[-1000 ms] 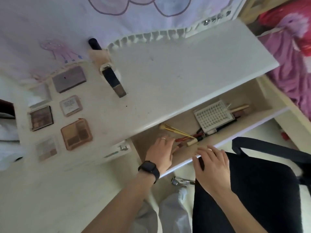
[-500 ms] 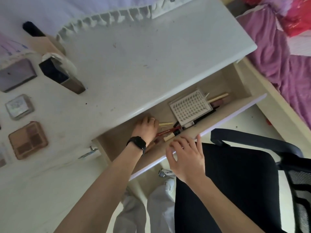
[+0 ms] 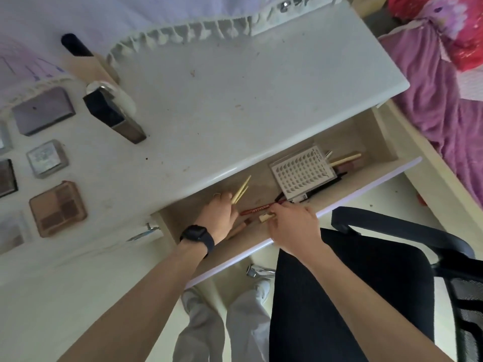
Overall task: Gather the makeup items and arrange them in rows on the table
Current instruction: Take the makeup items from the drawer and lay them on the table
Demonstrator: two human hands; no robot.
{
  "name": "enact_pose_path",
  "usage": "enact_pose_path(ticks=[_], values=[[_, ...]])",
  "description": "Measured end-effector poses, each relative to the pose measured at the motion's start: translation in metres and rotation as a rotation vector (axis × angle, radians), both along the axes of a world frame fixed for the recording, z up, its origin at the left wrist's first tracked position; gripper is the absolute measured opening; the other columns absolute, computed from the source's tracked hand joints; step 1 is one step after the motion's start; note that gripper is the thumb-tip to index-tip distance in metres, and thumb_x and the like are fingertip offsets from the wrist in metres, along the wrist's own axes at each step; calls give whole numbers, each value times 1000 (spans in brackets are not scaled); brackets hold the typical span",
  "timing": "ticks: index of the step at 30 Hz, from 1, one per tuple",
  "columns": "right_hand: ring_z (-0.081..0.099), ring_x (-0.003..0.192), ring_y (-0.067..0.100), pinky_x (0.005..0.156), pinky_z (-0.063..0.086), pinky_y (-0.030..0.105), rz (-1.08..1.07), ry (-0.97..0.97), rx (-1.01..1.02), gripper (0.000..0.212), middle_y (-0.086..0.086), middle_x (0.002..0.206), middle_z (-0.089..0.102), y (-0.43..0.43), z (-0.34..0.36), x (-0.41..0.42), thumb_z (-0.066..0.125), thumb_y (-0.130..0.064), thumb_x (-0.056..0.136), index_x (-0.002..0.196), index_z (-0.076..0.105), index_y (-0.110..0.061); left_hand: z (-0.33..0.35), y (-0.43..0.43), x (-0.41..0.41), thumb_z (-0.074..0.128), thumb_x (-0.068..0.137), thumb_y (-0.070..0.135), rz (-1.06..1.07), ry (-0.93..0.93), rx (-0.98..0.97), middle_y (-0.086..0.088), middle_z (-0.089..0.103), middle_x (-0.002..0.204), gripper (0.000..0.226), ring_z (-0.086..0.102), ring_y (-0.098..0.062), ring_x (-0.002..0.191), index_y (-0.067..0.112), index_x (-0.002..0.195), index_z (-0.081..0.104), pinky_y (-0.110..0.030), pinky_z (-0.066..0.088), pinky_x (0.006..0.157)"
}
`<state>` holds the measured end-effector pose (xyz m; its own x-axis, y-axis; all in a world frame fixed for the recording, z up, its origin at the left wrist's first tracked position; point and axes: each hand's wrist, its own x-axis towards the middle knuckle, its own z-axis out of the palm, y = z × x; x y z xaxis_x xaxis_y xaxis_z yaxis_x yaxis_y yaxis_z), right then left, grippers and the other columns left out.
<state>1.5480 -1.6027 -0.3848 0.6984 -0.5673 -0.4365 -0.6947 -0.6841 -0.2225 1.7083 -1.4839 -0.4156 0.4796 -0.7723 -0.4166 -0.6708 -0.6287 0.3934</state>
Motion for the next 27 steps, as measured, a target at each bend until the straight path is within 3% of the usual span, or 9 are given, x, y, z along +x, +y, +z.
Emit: enact_pose_path(ticks=[2,4,7,11,15,17,22,27], values=[[53,113,28,81,41,37,19,54,58,31,2,119,63,-12,-5,22,57,-25,95,124,62,-22,10,15,-4,48,101,25,88,72,-82,-6,55,94,18,60,-29,80,9,110,52,-35,47,68],[51,116,29,77,43,37,94,117,59,31,6,119,62,-17,-12,41,63,-20,92,122,60,-18,20,28,-8,49,101,27,184,139,-148,-2,55,89,18,57,-24,75,10,107,53,-34,43,65],[48,127,31,90,49,41,247,206,33,34,9,127,58,-13,-26,56,58,-9,92,126,59,-16,34,46,-13,51,101,30,321,238,-194,-3,63,95,21,61,-19,80,12,112,54,-36,49,71],[43,133,31,100,42,41,409,287,-81,40,8,136,55,-5,-33,66,53,-7,95,135,54,-15,46,65,-15,55,99,30,469,398,-249,-1,68,97,17,68,-19,88,16,110,57,-44,56,80],[43,134,32,106,38,42,518,333,-113,36,10,142,52,-11,-31,68,46,-11,101,136,53,-11,49,80,-8,58,99,29,561,457,-282,6,70,93,2,69,-12,84,28,100,56,-31,57,75],[40,137,33,106,39,43,524,351,-112,35,11,143,49,-15,-26,67,48,-15,102,137,53,-12,50,87,-4,59,98,29,602,472,-297,9,70,91,5,70,-6,81,33,96,56,-23,57,71],[56,115,32,92,50,42,540,224,-27,35,6,125,58,-1,-14,74,52,-17,100,134,50,-25,52,106,2,62,96,24,733,549,-355,15,72,83,5,71,-5,78,28,94,60,-14,53,66],[57,116,29,99,41,40,686,335,-47,25,5,119,61,29,-19,90,46,-12,101,117,62,-21,56,115,5,63,96,23,838,592,-395,10,71,87,4,72,-6,76,25,99,60,-13,52,64]])
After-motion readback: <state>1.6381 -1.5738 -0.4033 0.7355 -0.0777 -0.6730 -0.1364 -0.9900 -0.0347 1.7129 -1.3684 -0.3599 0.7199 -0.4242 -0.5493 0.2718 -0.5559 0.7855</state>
